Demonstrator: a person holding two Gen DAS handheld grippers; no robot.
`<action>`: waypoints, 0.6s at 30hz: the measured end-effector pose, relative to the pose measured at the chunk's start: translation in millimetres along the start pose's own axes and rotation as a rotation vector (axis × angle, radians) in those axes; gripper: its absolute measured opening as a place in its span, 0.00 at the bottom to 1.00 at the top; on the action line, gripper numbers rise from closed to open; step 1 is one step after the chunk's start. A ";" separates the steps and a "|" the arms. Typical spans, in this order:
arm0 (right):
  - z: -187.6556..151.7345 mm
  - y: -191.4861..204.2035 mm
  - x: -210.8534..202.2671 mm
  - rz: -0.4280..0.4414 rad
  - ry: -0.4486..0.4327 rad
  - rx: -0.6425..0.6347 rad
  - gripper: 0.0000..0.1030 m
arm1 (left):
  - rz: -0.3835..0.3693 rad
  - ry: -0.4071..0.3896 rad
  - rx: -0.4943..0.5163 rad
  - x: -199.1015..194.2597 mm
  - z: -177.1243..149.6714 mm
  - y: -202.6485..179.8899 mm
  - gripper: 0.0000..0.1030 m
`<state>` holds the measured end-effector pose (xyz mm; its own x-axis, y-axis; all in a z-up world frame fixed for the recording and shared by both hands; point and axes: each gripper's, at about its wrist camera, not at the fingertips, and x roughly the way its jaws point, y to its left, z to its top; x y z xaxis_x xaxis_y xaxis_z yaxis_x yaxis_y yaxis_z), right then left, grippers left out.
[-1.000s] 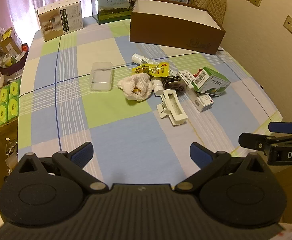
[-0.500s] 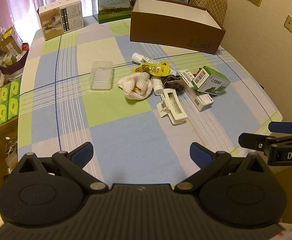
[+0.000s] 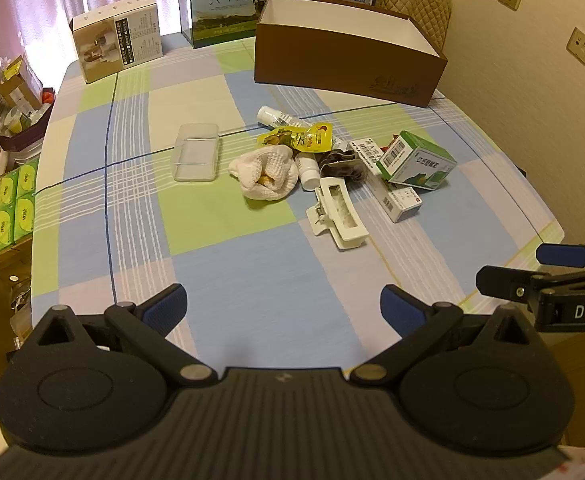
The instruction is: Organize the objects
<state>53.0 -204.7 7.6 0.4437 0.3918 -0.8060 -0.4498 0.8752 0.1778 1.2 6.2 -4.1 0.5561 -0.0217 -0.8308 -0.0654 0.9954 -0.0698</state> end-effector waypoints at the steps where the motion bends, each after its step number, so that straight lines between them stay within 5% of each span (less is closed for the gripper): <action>1: 0.0 -0.1 -0.1 0.000 0.000 0.000 0.98 | -0.001 0.000 0.000 0.0 -0.2 0.2 0.99; 18: 2.4 -9.6 0.3 0.017 0.000 0.007 0.98 | 0.006 0.003 -0.004 -0.5 -1.1 1.3 0.99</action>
<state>59.3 -212.3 7.0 0.4357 0.4068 -0.8030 -0.4519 0.8703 0.1957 -0.1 7.5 -4.4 0.5533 -0.0162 -0.8328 -0.0723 0.9951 -0.0673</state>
